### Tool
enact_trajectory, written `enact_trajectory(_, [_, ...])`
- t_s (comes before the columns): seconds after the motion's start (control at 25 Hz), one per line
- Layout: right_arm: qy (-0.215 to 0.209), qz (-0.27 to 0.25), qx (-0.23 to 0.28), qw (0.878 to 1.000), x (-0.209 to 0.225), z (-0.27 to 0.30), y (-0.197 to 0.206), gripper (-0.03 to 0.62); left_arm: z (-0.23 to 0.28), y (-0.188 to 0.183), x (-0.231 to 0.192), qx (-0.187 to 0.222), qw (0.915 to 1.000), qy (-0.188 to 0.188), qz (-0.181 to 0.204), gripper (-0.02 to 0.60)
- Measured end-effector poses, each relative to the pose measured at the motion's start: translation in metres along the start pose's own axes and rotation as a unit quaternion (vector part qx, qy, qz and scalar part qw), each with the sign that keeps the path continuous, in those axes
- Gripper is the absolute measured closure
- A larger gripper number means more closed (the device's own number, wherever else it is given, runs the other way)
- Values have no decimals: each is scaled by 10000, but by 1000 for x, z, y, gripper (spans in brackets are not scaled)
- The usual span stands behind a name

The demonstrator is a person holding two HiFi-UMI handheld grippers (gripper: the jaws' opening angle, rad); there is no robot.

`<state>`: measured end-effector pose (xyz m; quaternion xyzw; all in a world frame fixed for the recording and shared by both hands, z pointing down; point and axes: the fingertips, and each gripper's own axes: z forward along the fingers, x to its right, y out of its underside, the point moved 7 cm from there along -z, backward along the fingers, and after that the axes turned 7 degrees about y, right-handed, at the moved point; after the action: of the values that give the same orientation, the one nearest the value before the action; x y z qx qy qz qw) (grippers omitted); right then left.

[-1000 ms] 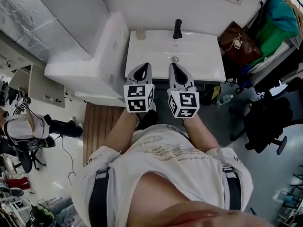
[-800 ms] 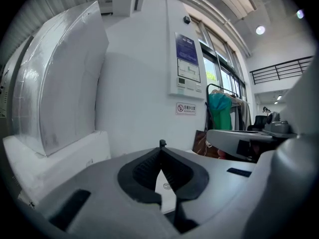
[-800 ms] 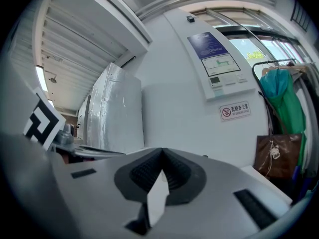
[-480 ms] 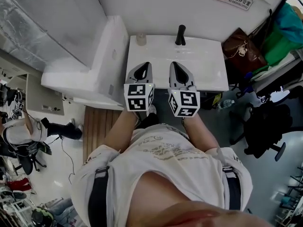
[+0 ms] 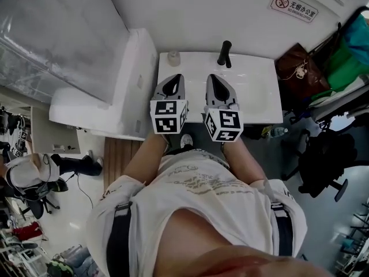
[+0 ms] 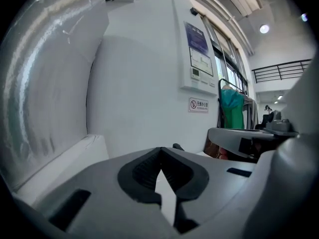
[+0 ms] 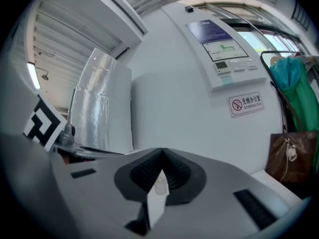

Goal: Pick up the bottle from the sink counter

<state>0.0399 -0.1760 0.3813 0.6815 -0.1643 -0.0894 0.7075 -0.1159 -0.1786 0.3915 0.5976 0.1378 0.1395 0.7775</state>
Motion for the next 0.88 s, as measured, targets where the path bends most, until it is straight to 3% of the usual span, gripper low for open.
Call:
enact_trajectory(0.44, [237, -11, -163, 9996, -5, 92, 0, 571, 69, -9, -70, -185, 9996, 216, -41, 561])
enact_trajectory(0.88, [416, 1, -431, 9982, 5, 129, 18, 571, 110, 16, -99, -576, 9977, 299, -170, 561])
